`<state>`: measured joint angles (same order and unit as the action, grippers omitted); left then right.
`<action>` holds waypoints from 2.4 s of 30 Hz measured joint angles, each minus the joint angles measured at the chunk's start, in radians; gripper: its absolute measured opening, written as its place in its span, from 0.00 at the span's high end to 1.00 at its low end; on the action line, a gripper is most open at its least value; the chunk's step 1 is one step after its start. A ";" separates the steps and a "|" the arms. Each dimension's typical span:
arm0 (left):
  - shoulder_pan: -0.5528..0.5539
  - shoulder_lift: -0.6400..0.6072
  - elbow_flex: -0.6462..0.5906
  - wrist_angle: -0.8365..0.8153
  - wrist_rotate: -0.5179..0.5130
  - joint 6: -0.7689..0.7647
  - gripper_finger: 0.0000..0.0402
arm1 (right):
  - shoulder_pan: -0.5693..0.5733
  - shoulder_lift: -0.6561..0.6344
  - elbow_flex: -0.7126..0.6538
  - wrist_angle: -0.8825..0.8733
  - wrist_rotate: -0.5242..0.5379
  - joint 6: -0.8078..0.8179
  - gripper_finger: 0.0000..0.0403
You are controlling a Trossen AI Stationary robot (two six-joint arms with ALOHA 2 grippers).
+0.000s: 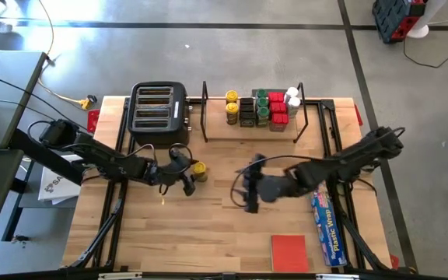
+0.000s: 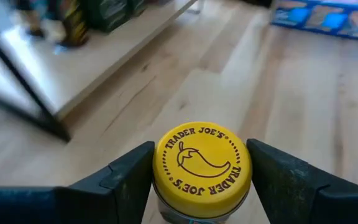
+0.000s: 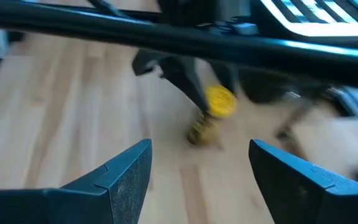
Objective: Shelf spices
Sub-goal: Put the yellow seasoning bottle on the shelf aligned with the other seasoning bottles
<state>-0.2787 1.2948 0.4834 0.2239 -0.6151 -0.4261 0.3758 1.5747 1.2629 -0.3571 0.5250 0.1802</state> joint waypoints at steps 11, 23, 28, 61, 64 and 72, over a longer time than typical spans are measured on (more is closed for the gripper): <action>-0.036 -0.134 0.055 -0.089 0.033 0.124 0.39 | -0.183 0.228 0.000 0.320 -0.302 -0.154 0.34; -0.022 0.004 0.052 -0.045 0.027 0.148 0.41 | -0.189 0.212 -0.002 0.149 -0.307 -0.098 0.34; 0.048 0.017 0.060 0.045 0.116 0.156 0.47 | -0.155 0.088 -0.002 -0.039 -0.287 0.034 0.34; 0.603 0.445 0.709 -0.202 0.494 0.492 0.40 | 0.164 -0.157 -0.001 -0.433 0.247 0.364 0.34; 0.613 0.445 0.709 -0.203 0.494 0.523 0.40 | 0.164 -0.157 -0.001 -0.433 0.254 0.363 0.34; 0.628 0.445 0.709 -0.209 0.525 0.532 0.39 | 0.164 -0.157 -0.001 -0.432 0.259 0.373 0.34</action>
<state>0.3496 1.7393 1.1919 0.0149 -0.0902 0.1060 0.5396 1.4174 1.2617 -0.7887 0.7841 0.5529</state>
